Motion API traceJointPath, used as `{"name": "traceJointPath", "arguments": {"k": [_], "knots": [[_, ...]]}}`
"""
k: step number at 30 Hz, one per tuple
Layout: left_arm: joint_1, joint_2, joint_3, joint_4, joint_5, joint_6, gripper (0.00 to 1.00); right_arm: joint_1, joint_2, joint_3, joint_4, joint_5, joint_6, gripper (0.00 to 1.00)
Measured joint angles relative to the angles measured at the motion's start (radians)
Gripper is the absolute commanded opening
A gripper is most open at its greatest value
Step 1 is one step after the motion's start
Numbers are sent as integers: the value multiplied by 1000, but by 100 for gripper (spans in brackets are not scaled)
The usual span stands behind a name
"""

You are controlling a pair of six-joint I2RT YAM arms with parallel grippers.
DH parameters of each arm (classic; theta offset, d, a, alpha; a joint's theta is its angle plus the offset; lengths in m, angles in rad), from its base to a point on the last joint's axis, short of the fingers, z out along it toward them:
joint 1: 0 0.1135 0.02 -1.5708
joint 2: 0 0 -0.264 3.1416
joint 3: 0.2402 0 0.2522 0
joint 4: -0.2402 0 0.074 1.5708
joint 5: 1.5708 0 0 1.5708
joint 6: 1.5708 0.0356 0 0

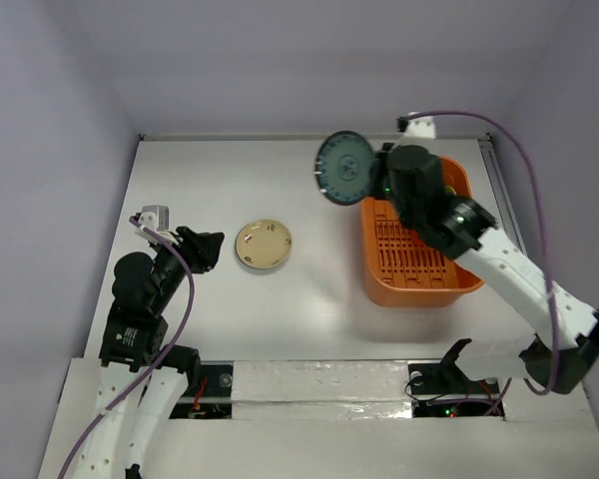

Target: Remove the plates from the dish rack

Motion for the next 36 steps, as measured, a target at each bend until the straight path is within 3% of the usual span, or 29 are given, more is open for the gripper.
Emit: {"name": "traceJointPath", "arguments": {"k": [6,12,25,28,36], "knots": [[0,-2,0,0,-8,0,35,71,264,-34,225,-232,122,0],[0,-9,0,-1,-15,0,36,92,472,-50,331,-403,240,0],[0,-11,0,-1,-15,0,36,100,634,-92,425,-488,340,5],[0,-11,0,0,-15,0,36,100,646,-106,428,-494,344,11],[0,-11,0,0,-15,0,36,101,661,-121,426,-501,336,49]]}}
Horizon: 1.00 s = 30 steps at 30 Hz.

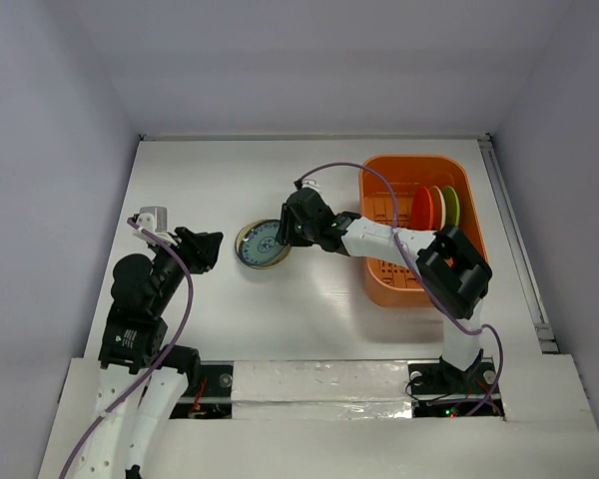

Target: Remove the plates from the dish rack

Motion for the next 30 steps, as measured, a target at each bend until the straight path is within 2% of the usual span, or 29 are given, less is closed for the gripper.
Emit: {"name": "traceJointPath", "arguments": {"k": [1,2,5,6,10,12,13,14,15,16,17,21,24,25,26,27,30], "knots": [[0,0,0,0,0,0,36,0,0,0,0,0,-5,51],[0,0,0,0,0,0,36,1,0,0,-1,0,-12,59],[0,0,0,0,0,0,36,5,0,0,-10,9,-31,68],[0,0,0,0,0,0,36,6,0,1,-18,13,-39,75],[0,0,0,0,0,0,36,13,-4,3,-66,42,-79,77],[0,0,0,0,0,0,36,13,-23,3,-104,70,-102,69],[0,0,0,0,0,0,36,14,-39,3,-122,83,-111,62],[0,0,0,0,0,0,35,15,-63,3,-141,99,-119,35],[0,0,0,0,0,0,33,17,-100,2,-159,124,-137,19],[0,0,0,0,0,0,32,17,-143,-2,-169,152,-146,6],[0,0,0,0,0,0,30,18,-188,-5,-182,181,-154,0],[0,0,0,0,0,0,19,0,-425,-18,-244,339,-180,0],[0,0,0,0,0,-2,11,-76,-579,-40,-297,442,-194,0],[0,0,0,0,0,-1,9,-121,-621,-53,-314,476,-200,5],[0,0,0,0,-1,-2,8,-175,-658,-71,-334,507,-208,17],[0,-1,0,0,-2,-1,7,-221,-680,-89,-354,529,-214,23],[0,-2,0,-1,-8,-1,7,-322,-680,-122,-440,593,-239,40]]}}
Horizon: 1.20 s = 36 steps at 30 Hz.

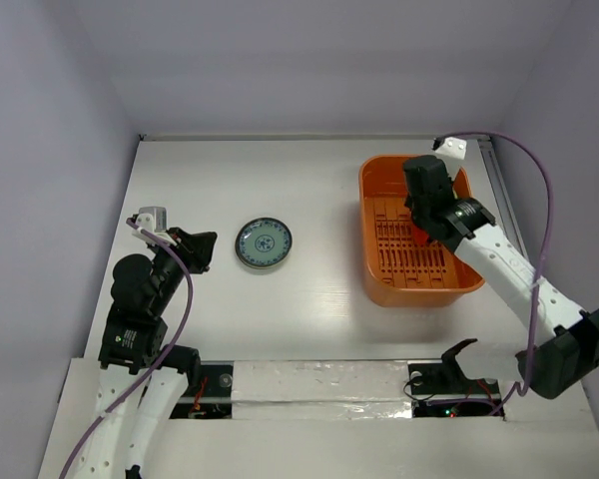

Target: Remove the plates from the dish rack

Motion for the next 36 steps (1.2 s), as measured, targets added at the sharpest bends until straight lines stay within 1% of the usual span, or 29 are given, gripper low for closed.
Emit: {"name": "traceJointPath", "arguments": {"k": [4,6,9,13,18,24,27,33,35,36], "knots": [[-3,0,0,0,-4,0,9,-44,78,-9,-76,23,-29,40],[-7,0,0,0,-5,0,14,-62,107,-15,-93,17,-46,40],[-14,0,0,-1,-6,0,18,-100,122,-21,-101,14,-63,40],[-16,0,0,-1,-6,0,19,-140,153,-21,-98,8,-88,40],[-24,0,0,-2,-7,0,21,-153,218,-24,-90,-11,-110,37],[-26,0,0,-3,-7,0,21,-157,277,-23,-85,-21,-132,28],[-26,0,0,-3,-8,0,21,-157,296,-18,-86,-5,-150,14],[-26,0,0,-3,-8,0,21,-158,295,14,-122,30,-182,6],[-26,0,0,-3,-8,0,21,-150,284,43,-137,35,-186,5],[-26,0,0,-3,-8,0,21,-144,276,63,-149,37,-189,2]]}}
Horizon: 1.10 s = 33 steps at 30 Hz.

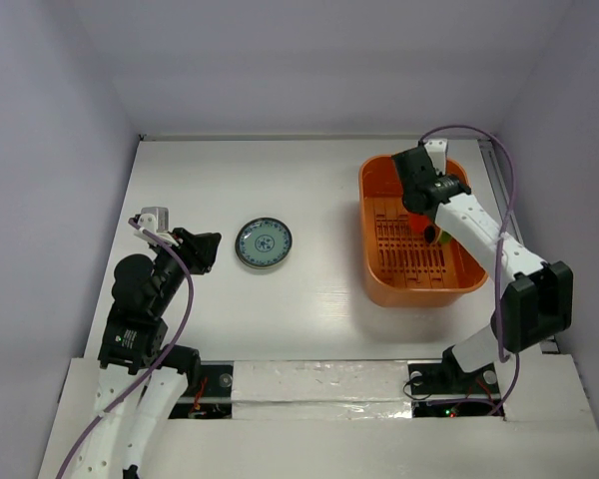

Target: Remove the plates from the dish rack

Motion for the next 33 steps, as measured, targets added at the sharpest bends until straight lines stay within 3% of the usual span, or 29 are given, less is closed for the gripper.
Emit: {"name": "traceJointPath", "arguments": {"k": [11,17,23,27,33], "knots": [[0,0,0,0,-2,0,21,155,-170,233,-83,53,-14,0],[0,0,0,0,-2,0,21,363,-251,220,53,-61,32,0],[0,0,0,0,-3,0,23,495,-35,203,299,-278,131,0],[0,0,0,-2,-6,0,23,511,146,183,408,-426,211,0],[0,2,0,-3,-9,0,24,510,287,135,502,-539,329,1]]}}
